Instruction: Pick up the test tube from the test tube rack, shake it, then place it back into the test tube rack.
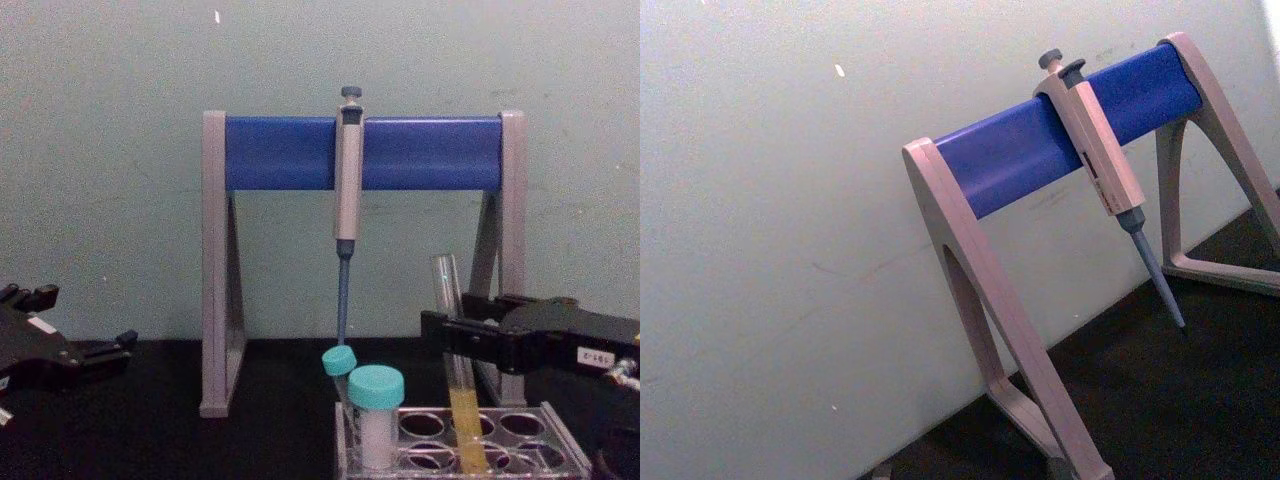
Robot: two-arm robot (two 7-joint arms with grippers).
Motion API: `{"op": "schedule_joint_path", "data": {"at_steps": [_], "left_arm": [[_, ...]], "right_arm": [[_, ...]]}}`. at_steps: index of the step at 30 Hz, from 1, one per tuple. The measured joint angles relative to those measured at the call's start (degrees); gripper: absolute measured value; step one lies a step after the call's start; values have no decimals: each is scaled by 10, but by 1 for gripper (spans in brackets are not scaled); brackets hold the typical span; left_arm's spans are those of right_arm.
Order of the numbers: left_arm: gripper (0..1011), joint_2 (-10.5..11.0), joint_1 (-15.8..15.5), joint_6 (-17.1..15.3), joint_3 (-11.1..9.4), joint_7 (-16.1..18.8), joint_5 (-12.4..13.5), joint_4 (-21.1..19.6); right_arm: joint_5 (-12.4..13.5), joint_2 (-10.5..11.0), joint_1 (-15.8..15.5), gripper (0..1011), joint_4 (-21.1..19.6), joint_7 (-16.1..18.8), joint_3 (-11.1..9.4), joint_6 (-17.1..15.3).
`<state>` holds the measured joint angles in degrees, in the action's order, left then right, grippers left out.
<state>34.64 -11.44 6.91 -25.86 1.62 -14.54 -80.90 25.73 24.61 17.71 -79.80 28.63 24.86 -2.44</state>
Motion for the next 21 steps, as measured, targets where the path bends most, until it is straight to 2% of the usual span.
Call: {"op": "schedule_joint_path", "data": {"at_steps": [3,6,7,13,14,21], "left_arm": [[1001,0,0,0,0,0,0,0],[1001,0,0,0,0,0,0,0],[1001,0,0,0,0,0,0,0],[1001,0,0,0,0,0,0,0],[1001,0,0,0,0,0,0,0],[1001,0,0,0,0,0,0,0]], "right_arm": [[0,0,0,588,0,0,0,0],[0,0,0,531,0,0,0,0],[0,0,0,468,0,0,0,0],[0,0,0,302,0,0,0,0],[0,0,0,248,0,0,0,0],[1,0,0,229,0,0,0,0]]}}
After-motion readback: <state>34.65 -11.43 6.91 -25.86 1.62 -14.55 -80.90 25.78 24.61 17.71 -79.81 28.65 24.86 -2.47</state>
